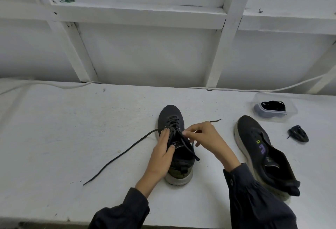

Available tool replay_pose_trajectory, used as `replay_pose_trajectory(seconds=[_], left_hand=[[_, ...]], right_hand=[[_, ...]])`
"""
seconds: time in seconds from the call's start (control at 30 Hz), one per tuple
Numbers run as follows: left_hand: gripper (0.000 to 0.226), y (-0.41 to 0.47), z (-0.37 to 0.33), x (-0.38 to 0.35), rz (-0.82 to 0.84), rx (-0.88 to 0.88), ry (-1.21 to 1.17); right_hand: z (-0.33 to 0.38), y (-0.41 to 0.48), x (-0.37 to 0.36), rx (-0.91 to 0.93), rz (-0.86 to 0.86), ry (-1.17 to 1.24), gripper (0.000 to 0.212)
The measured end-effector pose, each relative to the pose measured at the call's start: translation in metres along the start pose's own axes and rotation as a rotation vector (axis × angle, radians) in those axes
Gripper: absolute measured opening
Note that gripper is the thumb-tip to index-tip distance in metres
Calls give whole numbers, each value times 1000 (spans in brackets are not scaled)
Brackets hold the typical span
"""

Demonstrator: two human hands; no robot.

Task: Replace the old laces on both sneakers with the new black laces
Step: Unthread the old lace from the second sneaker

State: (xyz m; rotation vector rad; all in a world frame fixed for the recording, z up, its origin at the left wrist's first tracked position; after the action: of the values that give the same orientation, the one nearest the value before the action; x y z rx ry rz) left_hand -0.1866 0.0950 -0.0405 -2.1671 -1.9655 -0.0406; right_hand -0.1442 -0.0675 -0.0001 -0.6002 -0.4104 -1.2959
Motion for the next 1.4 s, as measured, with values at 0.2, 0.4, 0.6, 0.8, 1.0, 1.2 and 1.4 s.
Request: replay_pose_trajectory(seconds=[0.2,0.4,0.6,0.8,1.0,1.2,1.4], left_hand=[[53,6,-3,-1,-4,3,-2],[51,8,-7,3,33,-3,4],[50,8,-1,1,-37,8,-64],[50,9,1,1,-25,-5,-59],[49,8,-1,1,-19,-25,-58],[48,8,0,1,-20,-25,-66],[50,8,2,2,-15,1,-75]], right_hand=[[5,7,-2,37,44,-83,11],[1,19,-11,96,-127,-234,11],[-11,9,1,-25,121,169,17],[-8,15,8,-8,43,204,13],[-6,22,6,-44,36,218,20],[-18,19,11,-5,207,204,11],[-20,31,33,-56,-162,326,15]])
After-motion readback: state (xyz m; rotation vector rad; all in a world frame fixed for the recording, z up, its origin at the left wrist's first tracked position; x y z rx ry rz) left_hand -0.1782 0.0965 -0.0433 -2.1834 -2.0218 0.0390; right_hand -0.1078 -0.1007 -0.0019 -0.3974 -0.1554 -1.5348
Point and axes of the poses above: each hand's wrist, its own y-axis towards the middle knuckle, its own x-axis out of the back of the hand, z = x × y, the point moved 2 cm from there along y, towards the middle knuckle, and after that the axes turned 11 degrees about -y, right-handed, at the moved point
